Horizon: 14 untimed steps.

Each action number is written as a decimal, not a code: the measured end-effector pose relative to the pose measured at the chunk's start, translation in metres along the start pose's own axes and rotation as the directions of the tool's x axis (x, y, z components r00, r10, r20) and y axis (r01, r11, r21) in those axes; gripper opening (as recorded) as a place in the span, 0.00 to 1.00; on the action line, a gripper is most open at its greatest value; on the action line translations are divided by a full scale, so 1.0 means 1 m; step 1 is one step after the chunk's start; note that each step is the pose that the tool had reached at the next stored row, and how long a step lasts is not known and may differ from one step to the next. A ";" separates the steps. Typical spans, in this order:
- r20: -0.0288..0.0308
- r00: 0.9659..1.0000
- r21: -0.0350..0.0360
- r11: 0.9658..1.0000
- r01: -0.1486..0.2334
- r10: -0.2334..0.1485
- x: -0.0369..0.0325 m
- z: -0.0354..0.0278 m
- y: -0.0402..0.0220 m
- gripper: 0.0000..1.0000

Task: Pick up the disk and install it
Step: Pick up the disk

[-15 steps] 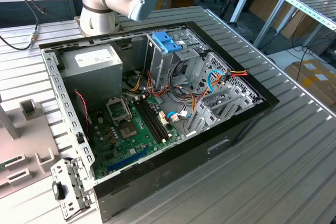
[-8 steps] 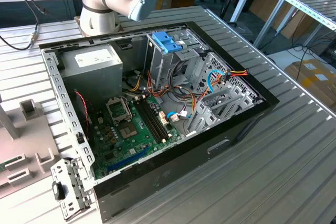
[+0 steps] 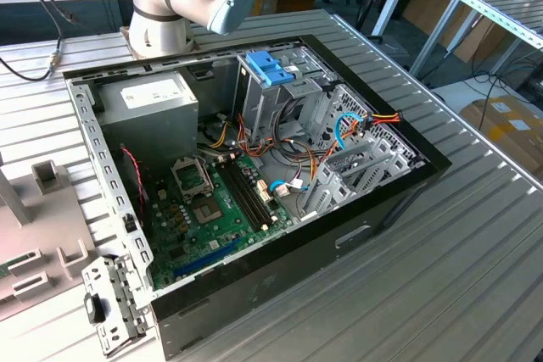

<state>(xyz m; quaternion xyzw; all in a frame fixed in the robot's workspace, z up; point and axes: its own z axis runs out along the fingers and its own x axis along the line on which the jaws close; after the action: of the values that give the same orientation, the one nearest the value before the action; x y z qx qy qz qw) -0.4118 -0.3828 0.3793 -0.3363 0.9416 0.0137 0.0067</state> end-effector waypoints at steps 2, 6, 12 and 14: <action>0.000 1.000 0.000 1.000 0.018 -0.018 0.0000 0.0000 0.0000 0.11; -0.001 0.998 -0.001 0.998 0.060 -0.060 0.0000 0.0000 0.0000 0.11; -0.002 0.995 -0.002 0.995 0.101 -0.101 0.0000 0.0000 0.0000 0.11; -0.002 0.993 -0.003 0.993 0.117 -0.117 0.0000 0.0000 0.0000 0.11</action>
<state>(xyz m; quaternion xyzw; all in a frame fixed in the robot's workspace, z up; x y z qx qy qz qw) -0.4118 -0.3827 0.3792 -0.3911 0.9202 0.0141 0.0059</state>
